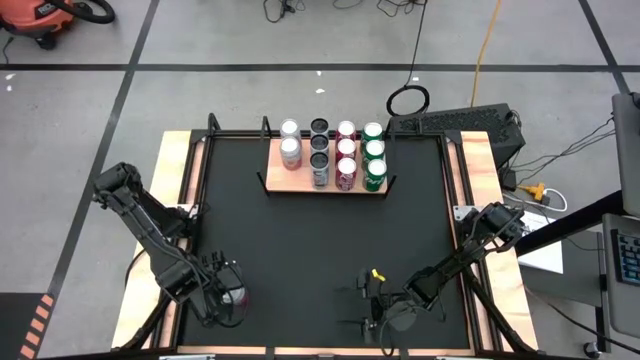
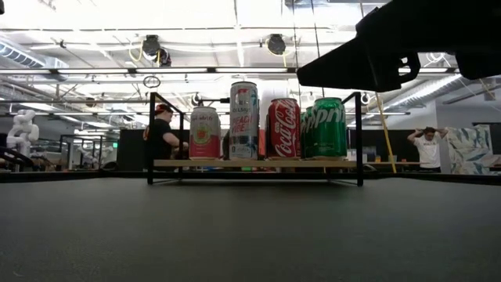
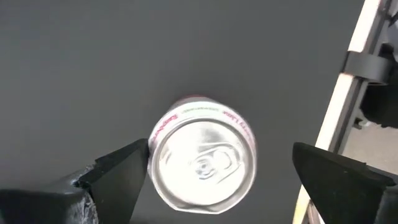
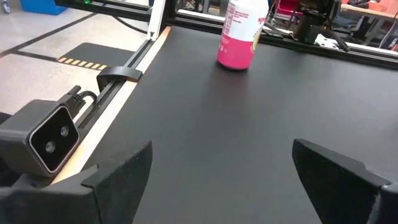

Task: Place canned beverage on shelf
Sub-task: Put the pink soda can on the shelf

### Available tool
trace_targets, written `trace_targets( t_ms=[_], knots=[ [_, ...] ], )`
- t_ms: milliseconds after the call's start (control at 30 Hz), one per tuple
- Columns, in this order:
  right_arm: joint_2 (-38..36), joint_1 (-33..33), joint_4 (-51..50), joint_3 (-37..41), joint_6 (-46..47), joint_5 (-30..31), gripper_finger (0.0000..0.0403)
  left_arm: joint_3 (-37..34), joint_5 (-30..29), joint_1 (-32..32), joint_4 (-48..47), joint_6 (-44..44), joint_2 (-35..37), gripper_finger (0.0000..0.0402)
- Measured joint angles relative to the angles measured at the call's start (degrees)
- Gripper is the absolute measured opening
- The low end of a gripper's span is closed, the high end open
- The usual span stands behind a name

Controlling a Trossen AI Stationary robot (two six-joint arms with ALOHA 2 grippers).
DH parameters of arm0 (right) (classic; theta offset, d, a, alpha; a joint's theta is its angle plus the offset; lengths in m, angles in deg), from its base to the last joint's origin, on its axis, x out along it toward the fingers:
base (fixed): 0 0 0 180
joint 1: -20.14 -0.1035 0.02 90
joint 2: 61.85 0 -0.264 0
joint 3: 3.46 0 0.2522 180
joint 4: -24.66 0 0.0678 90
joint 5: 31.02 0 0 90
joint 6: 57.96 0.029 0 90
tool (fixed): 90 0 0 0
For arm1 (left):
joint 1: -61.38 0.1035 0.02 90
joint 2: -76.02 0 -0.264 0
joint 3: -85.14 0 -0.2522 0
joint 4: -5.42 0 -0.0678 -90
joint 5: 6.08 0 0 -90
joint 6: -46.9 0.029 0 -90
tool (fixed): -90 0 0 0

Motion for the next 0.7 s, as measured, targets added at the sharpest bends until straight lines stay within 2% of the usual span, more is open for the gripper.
trace_targets(
  t_ms=[300,700],
  knots=[
    [0.0,-0.1,-0.3,0.0,-2.1,-1.7,0.0366,0.0,0.6,0.0,1.2,-4.5,-0.1,0.0398],
    [0.0,-0.2,-1.2,0.0,-4.0,-4.3,0.0366,0.0,0.8,0.0,1.2,-4.5,-0.1,0.0398]
  ],
)
